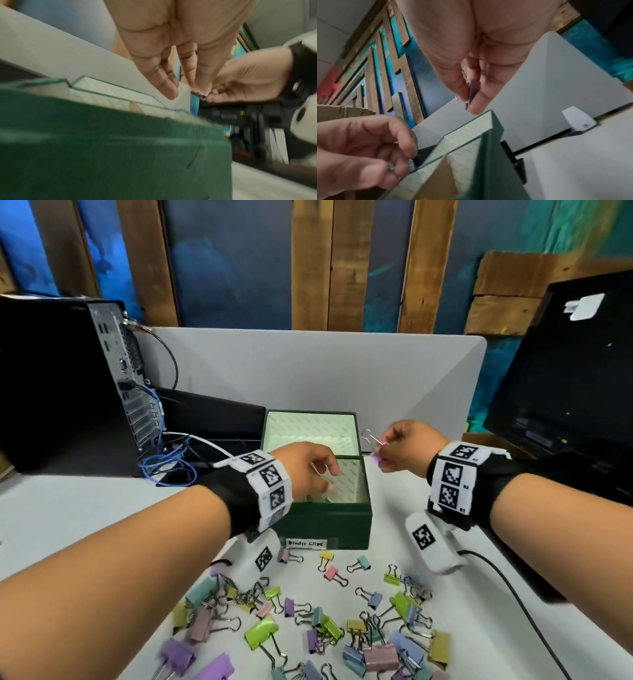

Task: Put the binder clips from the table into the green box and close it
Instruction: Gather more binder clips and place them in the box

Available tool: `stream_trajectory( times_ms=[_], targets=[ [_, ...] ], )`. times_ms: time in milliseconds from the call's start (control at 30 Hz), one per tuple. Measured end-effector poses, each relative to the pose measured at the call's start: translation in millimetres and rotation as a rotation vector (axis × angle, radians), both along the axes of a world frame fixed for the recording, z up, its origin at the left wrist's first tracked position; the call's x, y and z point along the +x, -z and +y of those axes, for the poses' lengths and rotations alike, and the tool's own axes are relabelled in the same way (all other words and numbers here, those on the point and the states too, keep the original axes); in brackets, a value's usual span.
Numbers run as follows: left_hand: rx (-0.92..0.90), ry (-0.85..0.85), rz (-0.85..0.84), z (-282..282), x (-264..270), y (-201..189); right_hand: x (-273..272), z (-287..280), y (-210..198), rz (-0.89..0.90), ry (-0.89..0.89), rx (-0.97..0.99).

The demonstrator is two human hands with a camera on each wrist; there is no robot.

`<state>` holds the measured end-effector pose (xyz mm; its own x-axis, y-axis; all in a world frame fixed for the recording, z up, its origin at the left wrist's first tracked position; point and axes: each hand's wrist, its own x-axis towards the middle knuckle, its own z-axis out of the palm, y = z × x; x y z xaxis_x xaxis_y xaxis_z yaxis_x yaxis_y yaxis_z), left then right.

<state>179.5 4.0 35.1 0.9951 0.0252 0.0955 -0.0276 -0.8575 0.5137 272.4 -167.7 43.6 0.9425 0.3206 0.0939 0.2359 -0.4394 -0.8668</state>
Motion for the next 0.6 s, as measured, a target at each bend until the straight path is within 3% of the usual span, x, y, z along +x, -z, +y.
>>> stream_trajectory(
  times_ms=[167,233,333,500,600],
  targets=[
    [-0.229,-0.009,-0.041,22.9,-42.5,-16.9,-10.9,54.3,-11.8,-0.015,-0.155,0.026],
    [-0.201,0.021,0.039,29.3,-58.8,-16.8,-19.0,75.7,-10.9,-0.079,-0.2,-0.159],
    [0.007,0.042,0.172,36.7,-72.4,-8.8,-23.2,89.1,-7.5,-0.198,-0.224,-0.438],
    [0.33,0.074,0.354,36.4,-72.6,13.8,-31.2,69.3,-2.7,-0.169,-0.306,-0.312],
    [0.49,0.14,0.419,21.5,-65.6,25.1,-47.5,40.4,-0.6,-0.326,-0.369,-0.511]
  ],
)
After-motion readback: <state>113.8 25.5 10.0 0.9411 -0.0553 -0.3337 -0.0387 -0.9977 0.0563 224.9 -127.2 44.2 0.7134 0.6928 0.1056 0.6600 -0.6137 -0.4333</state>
